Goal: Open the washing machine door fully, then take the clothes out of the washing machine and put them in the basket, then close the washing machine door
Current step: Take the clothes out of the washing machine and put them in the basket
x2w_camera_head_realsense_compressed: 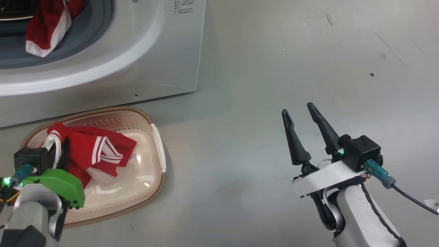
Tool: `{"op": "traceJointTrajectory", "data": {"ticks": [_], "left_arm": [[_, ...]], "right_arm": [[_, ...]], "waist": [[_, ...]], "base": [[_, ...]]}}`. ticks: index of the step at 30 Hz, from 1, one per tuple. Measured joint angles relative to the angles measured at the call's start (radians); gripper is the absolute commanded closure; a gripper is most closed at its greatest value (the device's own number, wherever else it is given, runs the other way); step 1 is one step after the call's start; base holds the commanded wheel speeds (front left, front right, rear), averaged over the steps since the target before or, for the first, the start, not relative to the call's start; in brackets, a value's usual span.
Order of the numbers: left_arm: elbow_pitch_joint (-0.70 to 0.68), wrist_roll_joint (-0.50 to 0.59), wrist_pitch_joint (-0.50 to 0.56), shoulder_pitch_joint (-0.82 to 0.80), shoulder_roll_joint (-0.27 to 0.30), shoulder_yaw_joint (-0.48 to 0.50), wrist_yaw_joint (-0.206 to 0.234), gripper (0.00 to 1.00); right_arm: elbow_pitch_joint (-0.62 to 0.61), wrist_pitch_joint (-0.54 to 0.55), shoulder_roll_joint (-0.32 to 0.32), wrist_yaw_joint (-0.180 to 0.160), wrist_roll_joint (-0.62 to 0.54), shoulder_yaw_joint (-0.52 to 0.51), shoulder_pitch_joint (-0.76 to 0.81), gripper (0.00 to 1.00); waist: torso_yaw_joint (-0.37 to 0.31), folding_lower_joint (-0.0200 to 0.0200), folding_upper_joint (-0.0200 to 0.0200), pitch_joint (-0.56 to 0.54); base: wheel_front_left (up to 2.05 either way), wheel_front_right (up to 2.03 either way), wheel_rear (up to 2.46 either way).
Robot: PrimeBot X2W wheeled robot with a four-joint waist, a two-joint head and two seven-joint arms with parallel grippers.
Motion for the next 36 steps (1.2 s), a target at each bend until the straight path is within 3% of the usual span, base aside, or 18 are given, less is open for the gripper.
{"op": "traceJointTrajectory", "data": {"ticks": [16, 31, 32, 33, 34, 36], "left_arm": [[0.161, 0.010, 0.026, -0.089, 0.028, -0.008, -0.001, 1.00], [0.265, 0.013, 0.007, -0.135, 0.009, -0.024, -0.001, 1.00], [0.278, 0.010, 0.007, -0.140, 0.003, -0.022, -0.002, 0.95], [0.290, 0.009, 0.007, -0.143, -0.001, -0.021, -0.003, 0.56], [0.296, 0.009, 0.007, -0.144, -0.003, -0.023, -0.003, 0.04], [0.314, 0.010, 0.005, -0.151, -0.004, -0.021, -0.006, 0.00]], "right_arm": [[-0.027, 0.000, 0.000, -0.011, 0.004, 0.001, -0.040, 0.00], [-0.026, 0.000, 0.000, -0.018, 0.002, -0.002, -0.044, 0.00], [-0.026, 0.000, 0.000, -0.018, 0.001, -0.001, -0.046, 0.00], [-0.025, 0.000, 0.000, -0.018, 0.001, -0.002, -0.048, 0.00], [-0.023, 0.000, 0.000, -0.018, 0.001, -0.002, -0.050, 0.00], [-0.022, 0.000, 0.000, -0.018, 0.001, -0.003, -0.057, 0.00]], "waist": [[-0.046, 0.0000, 0.0000, 0.132], [-0.033, 0.0000, 0.0000, 0.151], [-0.031, 0.0000, 0.0000, 0.150], [-0.030, 0.0000, 0.0000, 0.150], [-0.028, 0.0000, 0.0000, 0.149], [-0.026, 0.0000, 0.0000, 0.146]], "base": [[0.00, 0.00, 0.00], [0.00, 0.00, 0.00], [0.00, 0.00, 0.00], [0.00, 0.00, 0.00], [0.00, 0.00, 0.00], [0.00, 0.00, 0.00]]}}
